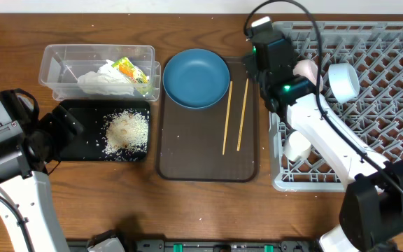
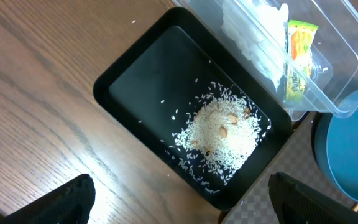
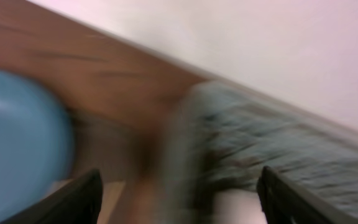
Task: Sort waste into correct bins and load items into the dishwasher rack
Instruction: 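Reach the right gripper to the teal plate's rim and grasp it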
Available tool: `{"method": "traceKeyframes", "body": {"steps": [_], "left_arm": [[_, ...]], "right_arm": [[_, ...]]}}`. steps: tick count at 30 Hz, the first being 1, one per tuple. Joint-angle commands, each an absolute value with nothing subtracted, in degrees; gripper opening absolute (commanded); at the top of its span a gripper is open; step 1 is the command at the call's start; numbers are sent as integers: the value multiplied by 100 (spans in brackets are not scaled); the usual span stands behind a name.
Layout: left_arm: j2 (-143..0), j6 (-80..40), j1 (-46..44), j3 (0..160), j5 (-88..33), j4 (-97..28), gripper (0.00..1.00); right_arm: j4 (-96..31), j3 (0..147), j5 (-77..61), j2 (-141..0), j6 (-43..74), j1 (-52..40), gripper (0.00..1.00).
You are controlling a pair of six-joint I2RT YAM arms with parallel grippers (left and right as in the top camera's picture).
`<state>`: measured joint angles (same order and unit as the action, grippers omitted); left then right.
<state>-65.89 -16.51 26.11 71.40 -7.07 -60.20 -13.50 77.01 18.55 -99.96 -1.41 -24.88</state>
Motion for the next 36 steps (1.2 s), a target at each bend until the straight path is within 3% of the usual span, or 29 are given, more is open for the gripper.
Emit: {"method": "traceKeyframes", "body": {"steps": [1,7,13,27,31,36], "left_arm": [[-6591,-1640,2633,7223,-613,-6040,92],[-6591,-1640,2633,7223,-613,-6040,92],[-6591,-1640,2633,7223,-613,-6040,92],[-6591,-1640,2633,7223,-613,-6040,92],[-6591,-1640,2633,7223,-613,-6040,92],[-6591,-1643,2633,7223,-613,-6040,92]], "right_arm": [[-1575,7703,-196,-10071,2467,-2521,79],[-1566,7693,-169,-10626,3177,-2622,59],[-1354,7693,-183,-11365,3470,-2764,53],[-1376,7693,-198,-11819,3811,-2853,9],[-1448,7693,-202,-11891,3999,-2856,9],[-1503,7693,-333,-11961,4066,-2864,19]]}}
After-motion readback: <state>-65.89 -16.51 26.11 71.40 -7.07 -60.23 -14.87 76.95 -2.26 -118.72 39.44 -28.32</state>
